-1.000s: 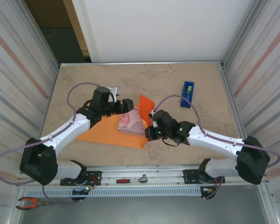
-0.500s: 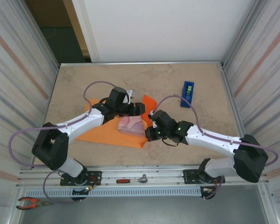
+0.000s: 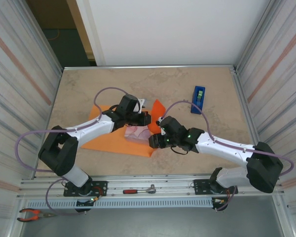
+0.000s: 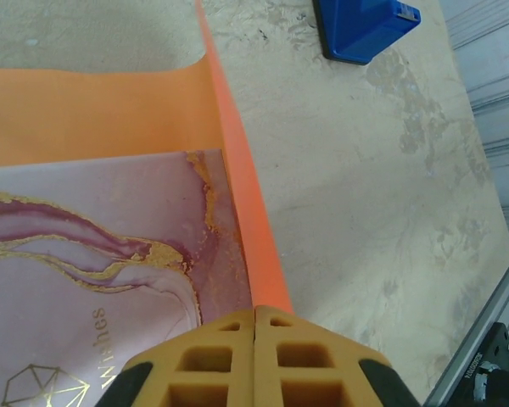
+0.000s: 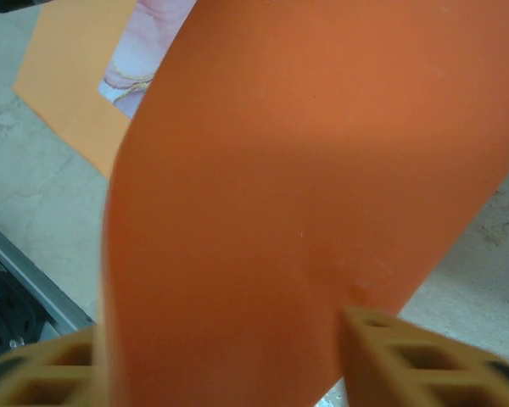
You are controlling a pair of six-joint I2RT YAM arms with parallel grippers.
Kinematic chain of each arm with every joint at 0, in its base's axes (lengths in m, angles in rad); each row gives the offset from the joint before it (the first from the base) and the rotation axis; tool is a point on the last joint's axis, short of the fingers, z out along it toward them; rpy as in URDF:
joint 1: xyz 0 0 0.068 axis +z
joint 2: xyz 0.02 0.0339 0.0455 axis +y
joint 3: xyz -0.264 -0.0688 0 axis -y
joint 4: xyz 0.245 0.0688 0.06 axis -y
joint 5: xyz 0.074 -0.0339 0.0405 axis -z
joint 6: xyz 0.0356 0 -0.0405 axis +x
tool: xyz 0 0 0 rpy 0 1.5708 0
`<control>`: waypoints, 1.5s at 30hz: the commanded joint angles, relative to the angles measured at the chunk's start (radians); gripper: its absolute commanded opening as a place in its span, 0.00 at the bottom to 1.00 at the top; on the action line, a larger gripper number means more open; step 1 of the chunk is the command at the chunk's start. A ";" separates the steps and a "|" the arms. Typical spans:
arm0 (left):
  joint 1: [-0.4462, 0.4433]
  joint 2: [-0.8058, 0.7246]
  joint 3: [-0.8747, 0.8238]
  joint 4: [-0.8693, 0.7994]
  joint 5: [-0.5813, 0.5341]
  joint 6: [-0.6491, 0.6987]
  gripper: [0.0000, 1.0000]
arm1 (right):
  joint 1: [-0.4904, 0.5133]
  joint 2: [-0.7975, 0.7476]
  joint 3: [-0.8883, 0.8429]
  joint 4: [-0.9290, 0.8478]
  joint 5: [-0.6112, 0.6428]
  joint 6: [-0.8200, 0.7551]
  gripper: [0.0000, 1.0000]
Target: Wrap the gift box in paper
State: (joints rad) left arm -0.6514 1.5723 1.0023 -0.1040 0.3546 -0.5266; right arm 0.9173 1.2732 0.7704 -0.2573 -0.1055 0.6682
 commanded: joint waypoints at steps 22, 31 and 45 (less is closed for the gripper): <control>0.091 -0.204 -0.185 -0.017 -0.100 0.068 0.00 | -0.134 0.201 0.174 0.148 -0.124 0.050 0.30; 0.144 -0.249 -0.228 -0.018 -0.132 0.040 0.00 | -0.112 0.440 0.245 0.170 -0.097 0.073 0.12; 0.260 -0.250 -0.215 -0.037 -0.124 0.039 0.67 | -0.103 0.466 0.220 0.179 -0.091 0.075 0.06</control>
State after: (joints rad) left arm -0.3939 1.3220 0.7830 -0.1307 0.2340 -0.4950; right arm 0.8059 1.7016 1.0107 -0.0399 -0.2092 0.7322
